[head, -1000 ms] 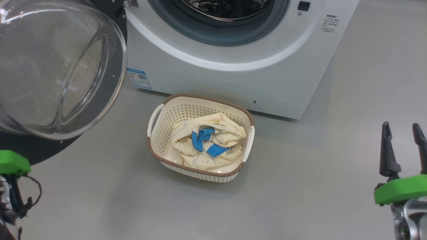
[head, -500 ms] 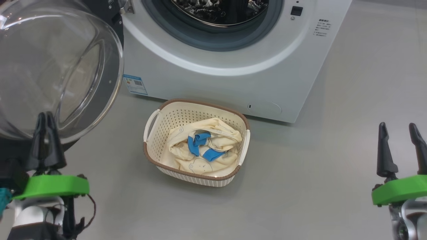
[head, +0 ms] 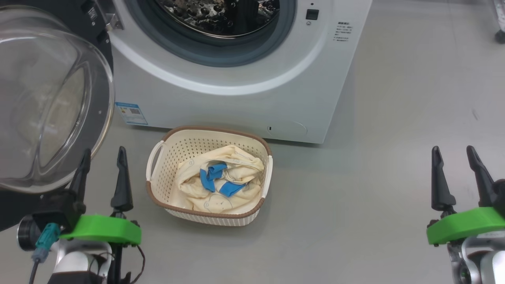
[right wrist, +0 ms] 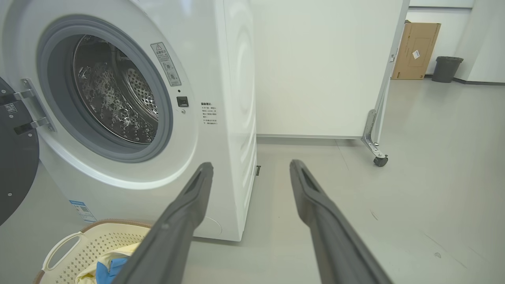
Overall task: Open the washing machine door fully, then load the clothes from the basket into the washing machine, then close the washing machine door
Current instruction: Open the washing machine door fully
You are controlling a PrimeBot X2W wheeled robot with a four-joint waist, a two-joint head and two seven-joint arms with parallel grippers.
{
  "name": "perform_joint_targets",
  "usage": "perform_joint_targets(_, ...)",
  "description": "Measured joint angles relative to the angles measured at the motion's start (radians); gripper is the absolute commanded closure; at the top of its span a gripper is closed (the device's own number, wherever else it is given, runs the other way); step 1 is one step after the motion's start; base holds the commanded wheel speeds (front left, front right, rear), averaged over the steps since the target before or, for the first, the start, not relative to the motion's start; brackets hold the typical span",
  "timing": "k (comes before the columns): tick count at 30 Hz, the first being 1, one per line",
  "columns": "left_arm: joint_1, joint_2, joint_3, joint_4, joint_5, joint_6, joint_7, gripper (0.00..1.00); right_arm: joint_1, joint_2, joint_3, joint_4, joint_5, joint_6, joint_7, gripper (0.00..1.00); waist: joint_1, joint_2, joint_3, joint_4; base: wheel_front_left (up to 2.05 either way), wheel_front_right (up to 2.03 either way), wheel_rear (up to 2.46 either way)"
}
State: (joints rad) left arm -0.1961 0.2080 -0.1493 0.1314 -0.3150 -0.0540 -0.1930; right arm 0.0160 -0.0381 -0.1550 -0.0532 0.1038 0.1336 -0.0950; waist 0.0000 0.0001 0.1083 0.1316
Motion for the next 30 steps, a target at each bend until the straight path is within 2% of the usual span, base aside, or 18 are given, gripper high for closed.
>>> perform_joint_targets(8,-0.001,-0.027,-0.016,0.065,0.0,0.021,0.007,0.0,0.0,0.0,0.036,0.0,-0.008,0.0,0.0,0.0,0.0,0.0,-0.004,-0.059,0.0,0.0,0.0)
perform_joint_targets(18,-0.002,-0.028,-0.011,0.125,0.004,0.043,-0.02,0.0,0.0,0.0,0.079,0.008,-0.009,0.0,0.0,0.0,0.0,0.0,-0.006,-0.142,0.0,0.0,0.0)
perform_joint_targets(30,-0.004,-0.027,-0.016,0.127,0.007,0.043,-0.037,0.0,0.001,0.0,0.087,0.006,-0.017,0.0,0.0,0.0,0.0,0.0,-0.023,-0.176,0.0,0.0,0.0)
